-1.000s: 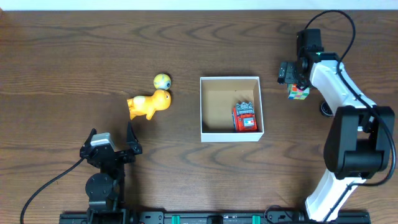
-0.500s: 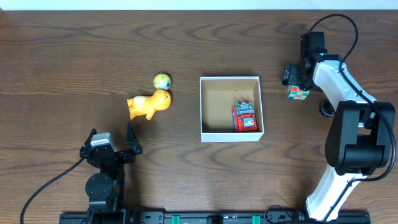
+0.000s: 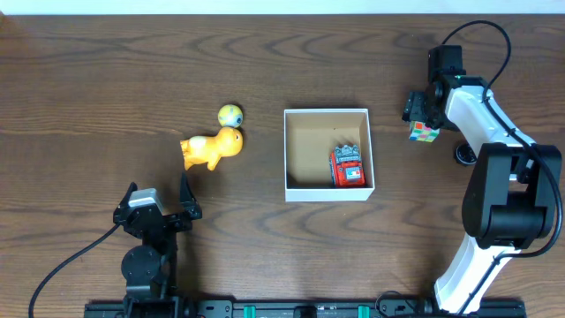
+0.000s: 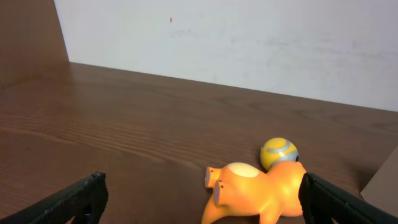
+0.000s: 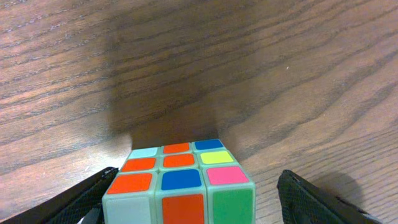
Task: Pack container
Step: 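Lower the right gripper onto the Rubik's cube and grasp it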
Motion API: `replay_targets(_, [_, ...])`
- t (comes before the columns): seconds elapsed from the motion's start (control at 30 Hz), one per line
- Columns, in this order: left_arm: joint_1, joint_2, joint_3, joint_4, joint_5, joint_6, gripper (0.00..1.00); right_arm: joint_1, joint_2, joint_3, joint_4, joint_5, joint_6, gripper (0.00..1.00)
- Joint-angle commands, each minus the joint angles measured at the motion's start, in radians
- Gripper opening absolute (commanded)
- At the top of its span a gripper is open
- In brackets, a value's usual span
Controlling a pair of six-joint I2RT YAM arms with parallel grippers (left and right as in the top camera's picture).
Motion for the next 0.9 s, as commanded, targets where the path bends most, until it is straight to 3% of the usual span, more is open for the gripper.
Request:
replay_targets(0.0, [0.003, -0.005, -0.021, -0.037, -0.009, 0.006, 0.98, -0.010, 0.033, -0.003, -0.003, -0.007, 0.030, 0.85])
replay_targets(0.33, [0.003, -0.005, -0.021, -0.037, -0.009, 0.006, 0.98, -0.009, 0.050, -0.004, -0.003, -0.008, 0.029, 0.87])
replay_targets(0.4, [0.003, -0.005, -0.021, -0.037, -0.009, 0.006, 0.98, -0.009, 0.050, -0.004, -0.004, -0.008, 0.029, 0.84])
replay_targets(0.53, [0.003, -0.005, -0.021, -0.037, -0.009, 0.006, 0.98, -0.010, 0.050, -0.004, -0.008, -0.008, 0.029, 0.68])
replay_targets(0.87, [0.003, -0.005, -0.021, -0.037, -0.009, 0.006, 0.98, -0.009, 0.043, -0.003, -0.029, -0.002, 0.021, 0.64])
